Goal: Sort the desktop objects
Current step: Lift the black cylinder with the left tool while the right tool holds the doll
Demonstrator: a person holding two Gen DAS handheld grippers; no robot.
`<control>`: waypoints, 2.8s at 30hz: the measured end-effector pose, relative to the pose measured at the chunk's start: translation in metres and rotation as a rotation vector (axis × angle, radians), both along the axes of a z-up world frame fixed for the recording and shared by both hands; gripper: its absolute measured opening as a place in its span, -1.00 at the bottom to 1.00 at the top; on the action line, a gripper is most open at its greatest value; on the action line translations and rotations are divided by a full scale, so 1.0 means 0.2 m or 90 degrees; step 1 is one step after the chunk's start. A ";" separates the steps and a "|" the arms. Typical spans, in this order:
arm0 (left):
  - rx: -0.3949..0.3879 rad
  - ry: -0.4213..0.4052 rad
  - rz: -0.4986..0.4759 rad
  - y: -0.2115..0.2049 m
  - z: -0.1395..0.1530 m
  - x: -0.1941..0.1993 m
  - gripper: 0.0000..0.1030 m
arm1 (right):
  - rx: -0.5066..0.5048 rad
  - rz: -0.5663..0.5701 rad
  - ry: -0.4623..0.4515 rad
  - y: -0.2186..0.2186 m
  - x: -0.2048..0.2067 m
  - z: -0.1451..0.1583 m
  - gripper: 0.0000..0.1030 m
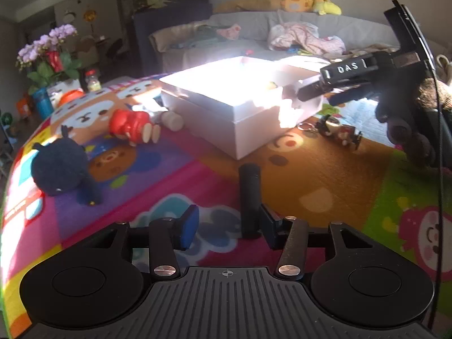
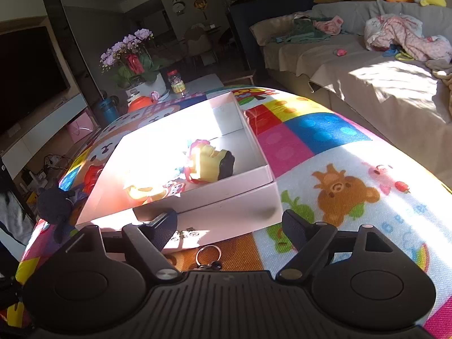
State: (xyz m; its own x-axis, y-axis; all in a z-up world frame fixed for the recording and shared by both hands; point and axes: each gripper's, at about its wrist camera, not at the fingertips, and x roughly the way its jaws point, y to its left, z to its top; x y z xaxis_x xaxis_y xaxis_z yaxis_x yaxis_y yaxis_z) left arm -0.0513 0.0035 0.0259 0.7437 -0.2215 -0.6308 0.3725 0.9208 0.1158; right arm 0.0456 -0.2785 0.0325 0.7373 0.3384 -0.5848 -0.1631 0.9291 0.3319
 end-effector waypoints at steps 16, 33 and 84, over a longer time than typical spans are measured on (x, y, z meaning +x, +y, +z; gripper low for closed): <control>-0.057 0.068 -0.030 -0.13 -0.05 0.10 -0.30 | -0.135 0.077 -0.023 0.11 -0.37 -0.07 -0.10; 0.050 0.062 -0.073 -0.24 -0.02 -0.07 0.05 | -0.069 0.047 -0.026 0.01 -0.37 -0.08 -0.03; 0.028 0.001 -0.059 -0.29 -0.04 0.30 -0.51 | -0.181 0.133 -0.022 0.13 -0.33 -0.01 -0.30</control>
State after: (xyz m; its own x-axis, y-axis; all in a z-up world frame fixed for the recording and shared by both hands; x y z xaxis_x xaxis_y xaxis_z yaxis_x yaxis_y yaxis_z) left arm 0.0086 -0.0536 0.0172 0.7200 -0.2614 -0.6428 0.4566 0.8760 0.1552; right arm -0.0206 -0.2525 0.0307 0.6908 0.3110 -0.6527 -0.3655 0.9292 0.0559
